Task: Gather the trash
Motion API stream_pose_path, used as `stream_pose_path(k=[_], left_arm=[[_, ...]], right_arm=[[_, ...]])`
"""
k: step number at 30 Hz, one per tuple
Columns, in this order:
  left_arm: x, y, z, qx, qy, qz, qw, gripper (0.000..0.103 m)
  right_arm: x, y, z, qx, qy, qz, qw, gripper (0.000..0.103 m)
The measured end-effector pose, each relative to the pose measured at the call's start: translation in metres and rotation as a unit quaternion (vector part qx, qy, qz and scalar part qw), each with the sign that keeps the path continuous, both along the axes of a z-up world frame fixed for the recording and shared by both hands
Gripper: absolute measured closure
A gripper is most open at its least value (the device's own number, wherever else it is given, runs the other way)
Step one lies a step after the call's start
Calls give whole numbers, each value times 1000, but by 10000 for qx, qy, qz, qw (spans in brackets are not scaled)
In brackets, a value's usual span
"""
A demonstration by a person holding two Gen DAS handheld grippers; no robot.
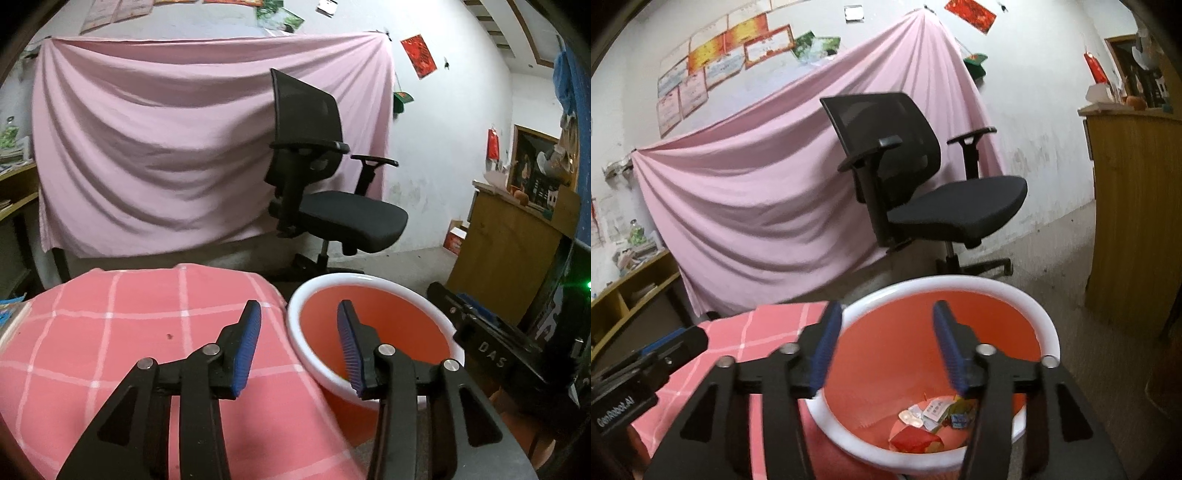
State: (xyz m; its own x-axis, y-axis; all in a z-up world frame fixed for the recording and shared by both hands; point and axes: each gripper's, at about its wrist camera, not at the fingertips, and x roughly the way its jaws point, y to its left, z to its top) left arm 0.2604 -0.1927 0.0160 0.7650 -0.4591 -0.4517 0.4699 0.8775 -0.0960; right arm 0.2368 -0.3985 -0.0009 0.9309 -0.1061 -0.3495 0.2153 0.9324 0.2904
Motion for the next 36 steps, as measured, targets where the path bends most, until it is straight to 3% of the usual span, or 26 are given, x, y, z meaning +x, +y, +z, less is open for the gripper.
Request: stream_pose_path(k=[2,4,9,11,13,21,27,36], left_arm=[[-4,8,1,9,-10,93,10000,63],[-10,20,1,-56,-4,226,9997,50],[-24,50,1,-294,87,539,9981,45],[-30,59,1,-304,86,670,9973,34],[-41,71,1,-327,-27,846,9959,13],[-80,112,3,-426,-304,1369,9892,4],[-113,134,-2,-401,-401,1556,9862,3],[-154,148,-5,-388,-633,1663,9833,2]], right_arm=[[-5,3,3,-44,-120,-16,9999,31],[-9,6,5,-60,-250,-7,9997,26],[-19,19,9,-153,-432,53,9989,11],[-23,25,9,-164,-439,74,9989,4],[-29,30,9,-155,-495,112,9986,0],[-55,59,14,-330,-702,427,9961,0],[-81,77,18,-466,-891,613,9930,0],[-114,99,10,-492,-735,897,9920,0]])
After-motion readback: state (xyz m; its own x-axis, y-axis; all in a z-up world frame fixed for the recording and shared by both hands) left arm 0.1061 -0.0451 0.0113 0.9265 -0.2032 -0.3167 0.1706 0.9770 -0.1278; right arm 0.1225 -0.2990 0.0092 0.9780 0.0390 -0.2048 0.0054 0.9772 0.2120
